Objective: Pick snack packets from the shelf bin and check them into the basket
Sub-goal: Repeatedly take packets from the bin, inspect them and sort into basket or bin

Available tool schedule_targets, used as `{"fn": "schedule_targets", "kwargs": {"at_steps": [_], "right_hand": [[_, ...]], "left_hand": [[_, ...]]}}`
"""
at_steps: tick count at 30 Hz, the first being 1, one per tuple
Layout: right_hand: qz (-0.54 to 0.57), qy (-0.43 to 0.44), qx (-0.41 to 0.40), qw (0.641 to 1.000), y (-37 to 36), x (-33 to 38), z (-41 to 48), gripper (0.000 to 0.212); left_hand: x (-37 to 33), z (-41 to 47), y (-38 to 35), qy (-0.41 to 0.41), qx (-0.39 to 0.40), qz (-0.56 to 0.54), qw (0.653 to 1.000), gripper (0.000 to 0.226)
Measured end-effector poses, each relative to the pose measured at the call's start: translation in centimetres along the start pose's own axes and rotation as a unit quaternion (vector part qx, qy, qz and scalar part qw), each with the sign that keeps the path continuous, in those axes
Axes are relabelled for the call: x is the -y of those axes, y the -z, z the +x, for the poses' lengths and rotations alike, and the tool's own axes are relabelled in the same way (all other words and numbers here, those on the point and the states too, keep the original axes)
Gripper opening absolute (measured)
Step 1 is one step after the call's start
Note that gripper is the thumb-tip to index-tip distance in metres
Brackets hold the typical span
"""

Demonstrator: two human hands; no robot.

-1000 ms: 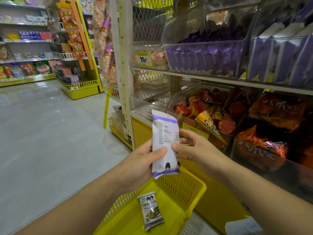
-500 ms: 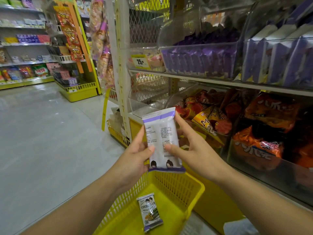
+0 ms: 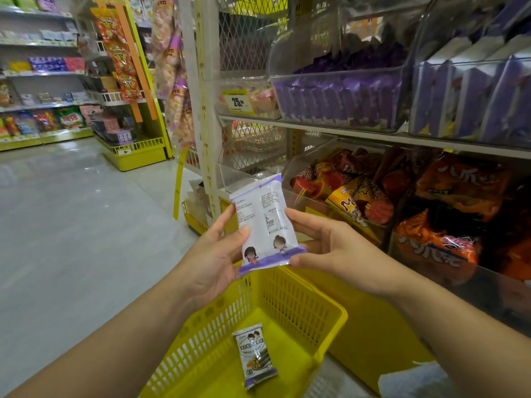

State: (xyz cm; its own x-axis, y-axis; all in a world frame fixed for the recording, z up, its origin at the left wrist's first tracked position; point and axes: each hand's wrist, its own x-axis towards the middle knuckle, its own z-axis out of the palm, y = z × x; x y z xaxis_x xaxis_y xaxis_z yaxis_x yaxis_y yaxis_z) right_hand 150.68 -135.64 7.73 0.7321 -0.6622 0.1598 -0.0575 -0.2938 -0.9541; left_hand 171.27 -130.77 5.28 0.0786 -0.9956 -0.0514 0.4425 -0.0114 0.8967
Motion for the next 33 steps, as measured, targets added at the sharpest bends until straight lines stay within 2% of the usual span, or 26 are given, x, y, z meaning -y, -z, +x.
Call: {"fn": "schedule_targets", "kwargs": {"at_steps": [7,11,14,17,22,24,28,33], "right_hand": [[-0.156,0.014,-0.068,0.985,-0.9,-0.8,0.2,0.081],[-0.154,0.014,-0.086,0.984,-1.4,-1.3,0.3,0.083],[-0.153,0.003,-0.070,0.986,-1.3,-1.3,0.3,0.085],[-0.074,-0.020,-0.019,0.997,-0.5,-0.9,0.4,0.080],[0.131,-0.047,-0.011,0.990,-0.4,-0.5,0.6,0.046],[0.159,-0.049,0.002,0.986,-0.8,-0.8,0.6,0.040],[0.028,-0.020,-0.039,0.999,-1.4,-1.2,0.4,0.043],[-0.065,0.006,-0.066,0.996,-1.7,-1.2,0.4,0.053]], "left_hand": [[0.3,-0.4,-1.2,-0.040,-0.010,-0.012,0.999,0.088],[0.6,-0.7,-1.8,-0.066,-0.024,-0.015,0.997,0.085],[0.7,-0.7,-1.7,-0.064,-0.034,-0.016,0.997,0.080],[0.2,-0.7,-1.3,-0.046,-0.046,-0.005,0.998,0.070],[0.1,-1.0,-1.5,0.000,-0.015,-0.010,1.000,0.054],[0.8,-1.1,-1.8,0.005,-0.006,0.028,1.000,0.050],[1.8,-1.2,-2.0,-0.058,-0.031,0.235,0.970,0.044],[2.0,-1.0,-2.2,-0.072,0.002,0.330,0.941,0.071]]}}
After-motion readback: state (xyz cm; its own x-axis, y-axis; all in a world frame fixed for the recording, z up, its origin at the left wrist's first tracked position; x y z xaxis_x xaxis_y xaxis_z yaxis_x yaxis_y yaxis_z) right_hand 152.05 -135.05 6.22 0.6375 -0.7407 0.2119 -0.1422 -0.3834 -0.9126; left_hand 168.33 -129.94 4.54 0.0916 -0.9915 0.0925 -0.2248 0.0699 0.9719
